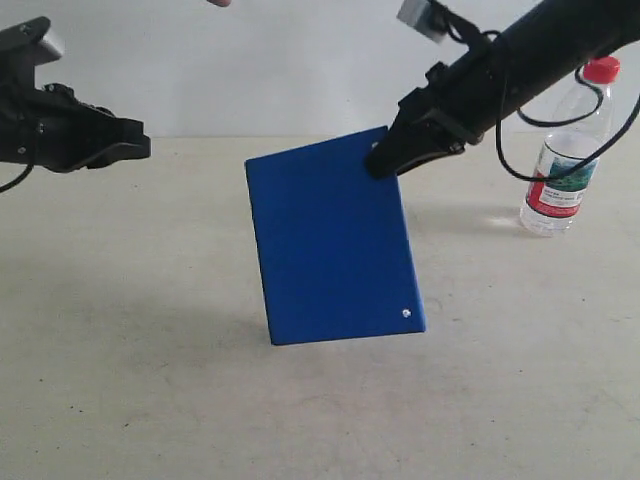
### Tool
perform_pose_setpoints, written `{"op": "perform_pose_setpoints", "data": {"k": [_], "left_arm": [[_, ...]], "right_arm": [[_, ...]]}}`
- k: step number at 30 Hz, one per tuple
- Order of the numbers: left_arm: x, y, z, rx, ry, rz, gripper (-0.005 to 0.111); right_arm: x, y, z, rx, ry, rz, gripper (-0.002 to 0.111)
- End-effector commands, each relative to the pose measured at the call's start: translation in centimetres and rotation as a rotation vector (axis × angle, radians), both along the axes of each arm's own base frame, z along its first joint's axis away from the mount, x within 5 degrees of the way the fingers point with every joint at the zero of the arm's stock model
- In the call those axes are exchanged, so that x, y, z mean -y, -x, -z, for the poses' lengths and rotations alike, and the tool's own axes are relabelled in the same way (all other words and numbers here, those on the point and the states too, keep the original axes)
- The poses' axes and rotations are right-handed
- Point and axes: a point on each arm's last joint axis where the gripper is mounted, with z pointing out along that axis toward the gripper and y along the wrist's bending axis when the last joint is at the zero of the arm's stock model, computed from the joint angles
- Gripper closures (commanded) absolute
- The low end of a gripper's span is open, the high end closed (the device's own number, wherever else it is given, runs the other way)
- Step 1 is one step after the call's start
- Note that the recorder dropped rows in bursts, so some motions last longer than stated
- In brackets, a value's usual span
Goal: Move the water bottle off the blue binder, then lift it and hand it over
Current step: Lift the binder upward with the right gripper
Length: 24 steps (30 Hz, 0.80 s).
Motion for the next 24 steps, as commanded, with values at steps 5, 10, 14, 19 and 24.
{"op": "perform_pose_setpoints", "data": {"k": [5,10,14,19,24], "left_arm": [[-0.5,5.2,-3.0,0.087,-0.075,-0.078,0.102],[-1.6,9.1,-4.6,0.171,-0.159,-0.218,0.102],[-2.0,12.7,-6.3,0.269,-0.189,-0.295,0.102],[-1.6,16.5,-6.8,0.349,-0.17,-0.301,0.102],[-1.8,19.3,-5.5,0.365,-0.158,-0.368,0.102]], "right_arm": [[0.9,3.6,-6.6,0.155,0.089,0.003,0.108],[1.6,5.5,-8.6,0.2,0.12,0.026,0.108],[1.9,8.5,-8.9,0.187,0.112,0.019,0.108],[1.0,12.2,-9.7,0.334,0.095,0.019,0.108],[1.0,13.1,-12.6,0.532,0.044,0.12,0.108]]}}
